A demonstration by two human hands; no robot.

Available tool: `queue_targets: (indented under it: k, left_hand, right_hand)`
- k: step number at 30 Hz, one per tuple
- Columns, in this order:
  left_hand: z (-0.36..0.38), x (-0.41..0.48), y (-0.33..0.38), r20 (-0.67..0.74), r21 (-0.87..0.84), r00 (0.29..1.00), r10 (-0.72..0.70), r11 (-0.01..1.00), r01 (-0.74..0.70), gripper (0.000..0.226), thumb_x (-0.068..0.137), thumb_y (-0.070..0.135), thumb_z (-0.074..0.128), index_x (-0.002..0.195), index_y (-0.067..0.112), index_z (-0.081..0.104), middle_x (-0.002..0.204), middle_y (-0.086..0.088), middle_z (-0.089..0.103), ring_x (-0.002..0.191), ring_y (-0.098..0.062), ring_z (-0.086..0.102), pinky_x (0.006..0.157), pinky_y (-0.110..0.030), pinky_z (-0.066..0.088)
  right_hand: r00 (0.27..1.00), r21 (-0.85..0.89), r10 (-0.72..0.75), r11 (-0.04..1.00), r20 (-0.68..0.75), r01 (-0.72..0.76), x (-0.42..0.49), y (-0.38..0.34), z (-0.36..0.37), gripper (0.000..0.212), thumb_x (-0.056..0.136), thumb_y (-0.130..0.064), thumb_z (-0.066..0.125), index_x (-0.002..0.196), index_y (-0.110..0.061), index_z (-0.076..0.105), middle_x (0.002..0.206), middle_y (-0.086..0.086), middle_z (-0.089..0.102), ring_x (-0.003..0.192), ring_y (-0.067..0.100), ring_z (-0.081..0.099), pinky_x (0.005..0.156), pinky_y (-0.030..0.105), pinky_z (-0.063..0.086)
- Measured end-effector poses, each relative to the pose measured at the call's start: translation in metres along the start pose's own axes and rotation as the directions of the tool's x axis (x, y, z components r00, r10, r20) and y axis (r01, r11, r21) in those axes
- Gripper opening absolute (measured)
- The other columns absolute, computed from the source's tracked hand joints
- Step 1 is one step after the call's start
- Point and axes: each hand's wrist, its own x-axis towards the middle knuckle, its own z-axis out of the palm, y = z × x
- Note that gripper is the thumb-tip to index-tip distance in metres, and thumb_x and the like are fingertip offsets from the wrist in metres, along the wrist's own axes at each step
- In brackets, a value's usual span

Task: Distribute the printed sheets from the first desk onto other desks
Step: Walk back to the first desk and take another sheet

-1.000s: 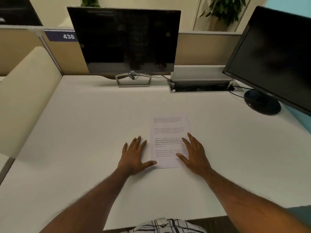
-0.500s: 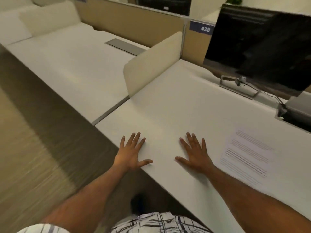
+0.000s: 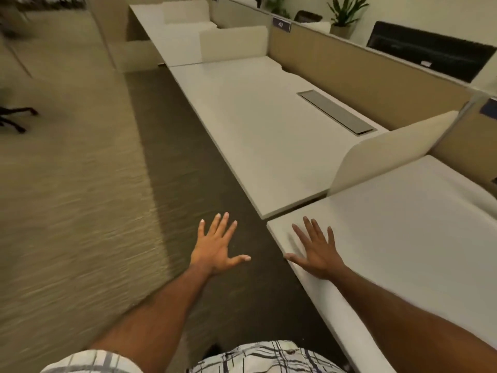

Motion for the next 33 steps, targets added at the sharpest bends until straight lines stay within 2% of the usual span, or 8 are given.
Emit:
queue_targets:
  k: [6, 12, 16, 23, 26, 30, 33]
  left_hand:
    - [-0.017, 0.035, -0.105, -0.007, -0.021, 0.995, -0.095, 0.995, 0.095, 0.118, 0.064, 0.1, 0.005, 0.157, 0.027, 0.005, 0.166, -0.004, -0.009, 0.152, -0.026, -0.014, 0.117, -0.062, -0.01]
    - [-0.017, 0.057, -0.181, 0.047, -0.009, 0.977, -0.21, 0.978, 0.21, 0.116, 0.064, 0.099, 0.007, 0.157, 0.03, 0.001, 0.165, -0.003, -0.012, 0.151, -0.033, -0.014, 0.116, -0.066, -0.002]
    - [-0.01, 0.091, -0.232, 0.069, -0.014, 0.952, -0.299, 0.954, 0.301, 0.116, 0.063, 0.1, 0.004, 0.156, 0.031, -0.003, 0.164, -0.003, -0.016, 0.15, -0.033, -0.015, 0.114, -0.069, 0.0]
    - [-0.023, 0.169, -0.34, 0.073, -0.032, 0.865, -0.496, 0.866, 0.499, 0.115, 0.062, 0.1, 0.01, 0.156, 0.034, -0.001, 0.165, -0.001, -0.014, 0.151, -0.035, -0.01, 0.112, -0.071, 0.0]
    - [-0.039, 0.198, -0.382, 0.031, -0.036, 0.821, -0.571, 0.82, 0.571, 0.116, 0.061, 0.1, 0.007, 0.156, 0.034, -0.002, 0.165, -0.001, -0.015, 0.151, -0.035, -0.011, 0.112, -0.072, 0.001]
    - [-0.059, 0.239, -0.429, 0.045, -0.047, 0.77, -0.636, 0.769, 0.638, 0.116, 0.062, 0.1, 0.006, 0.156, 0.033, -0.005, 0.164, -0.002, -0.017, 0.151, -0.034, -0.012, 0.113, -0.071, 0.002]
    - [-0.058, 0.265, -0.457, 0.04, -0.028, 0.764, -0.644, 0.763, 0.646, 0.115, 0.064, 0.099, 0.006, 0.156, 0.032, -0.005, 0.164, -0.003, -0.016, 0.151, -0.033, -0.011, 0.113, -0.071, 0.003]
  right_hand:
    - [0.999, 0.029, -0.017, 0.999, -0.027, 0.018, 0.095, -0.076, -0.013, 0.094, 0.075, -0.093, 0.01, 0.152, -0.044, -0.01, 0.161, -0.003, -0.027, 0.148, 0.021, -0.026, 0.116, 0.06, -0.016]
    - [0.993, -0.033, -0.11, 0.993, -0.036, 0.109, 0.18, -0.145, -0.016, 0.087, 0.082, -0.087, 0.01, 0.153, -0.041, -0.008, 0.162, -0.002, -0.023, 0.149, 0.023, -0.023, 0.112, 0.057, -0.02]
    - [0.98, -0.08, -0.196, 0.978, -0.037, 0.193, 0.262, -0.181, -0.02, 0.085, 0.085, -0.083, 0.01, 0.155, -0.038, -0.006, 0.163, -0.003, -0.019, 0.15, 0.026, -0.018, 0.114, 0.059, -0.015]
    - [0.944, -0.039, -0.33, 0.943, -0.004, 0.329, 0.429, -0.241, -0.045, 0.083, 0.086, -0.081, 0.016, 0.155, -0.038, -0.002, 0.16, -0.009, -0.025, 0.148, 0.025, -0.025, 0.112, 0.062, -0.017]
    - [0.918, -0.053, -0.397, 0.917, -0.011, 0.396, 0.488, -0.261, -0.065, 0.083, 0.086, -0.08, 0.015, 0.156, -0.036, 0.003, 0.159, -0.01, -0.027, 0.148, 0.026, -0.024, 0.113, 0.064, -0.015]
    - [0.89, -0.072, -0.456, 0.888, -0.006, 0.454, 0.563, -0.291, -0.097, 0.079, 0.089, -0.076, 0.022, 0.156, -0.036, 0.006, 0.163, -0.007, -0.018, 0.15, 0.027, -0.018, 0.114, 0.066, -0.009]
    - [0.869, -0.069, -0.494, 0.868, -0.019, 0.492, 0.609, -0.312, -0.106, 0.078, 0.09, -0.075, 0.022, 0.156, -0.037, 0.004, 0.165, -0.005, -0.015, 0.151, 0.027, -0.017, 0.115, 0.066, -0.007]
